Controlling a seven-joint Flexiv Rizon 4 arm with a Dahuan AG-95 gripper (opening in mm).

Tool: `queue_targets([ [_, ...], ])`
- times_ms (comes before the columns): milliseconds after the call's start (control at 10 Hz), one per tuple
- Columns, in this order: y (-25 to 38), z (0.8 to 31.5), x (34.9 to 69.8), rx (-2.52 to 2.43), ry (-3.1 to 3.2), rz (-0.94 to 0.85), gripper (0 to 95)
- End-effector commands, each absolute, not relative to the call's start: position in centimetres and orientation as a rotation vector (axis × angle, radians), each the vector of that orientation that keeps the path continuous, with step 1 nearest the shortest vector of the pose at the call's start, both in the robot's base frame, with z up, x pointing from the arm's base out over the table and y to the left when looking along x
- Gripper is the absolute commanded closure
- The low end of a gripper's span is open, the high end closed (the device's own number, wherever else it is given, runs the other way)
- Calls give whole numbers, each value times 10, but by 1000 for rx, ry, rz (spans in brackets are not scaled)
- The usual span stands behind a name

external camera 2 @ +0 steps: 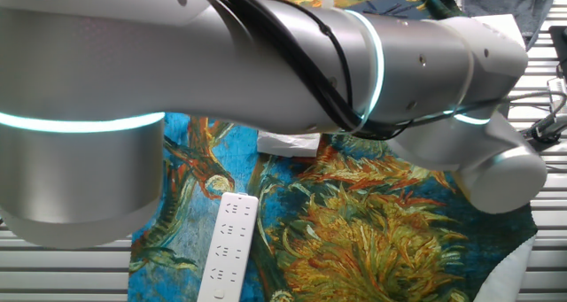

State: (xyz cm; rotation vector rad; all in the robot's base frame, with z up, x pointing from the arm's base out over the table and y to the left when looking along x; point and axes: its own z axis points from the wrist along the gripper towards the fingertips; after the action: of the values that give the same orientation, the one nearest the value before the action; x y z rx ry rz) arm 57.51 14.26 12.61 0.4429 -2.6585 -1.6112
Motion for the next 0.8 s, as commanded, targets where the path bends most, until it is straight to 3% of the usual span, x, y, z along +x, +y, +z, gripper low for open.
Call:
queue_targets([
  [100, 141, 126, 576, 457, -2665, -1607, 570],
  [200, 141, 126, 575, 466, -2668, -1609, 380],
  [600, 137, 128, 577, 501, -2694, -1523, 380],
  [800, 138, 131, 577, 617, -2769, -1366, 380],
])
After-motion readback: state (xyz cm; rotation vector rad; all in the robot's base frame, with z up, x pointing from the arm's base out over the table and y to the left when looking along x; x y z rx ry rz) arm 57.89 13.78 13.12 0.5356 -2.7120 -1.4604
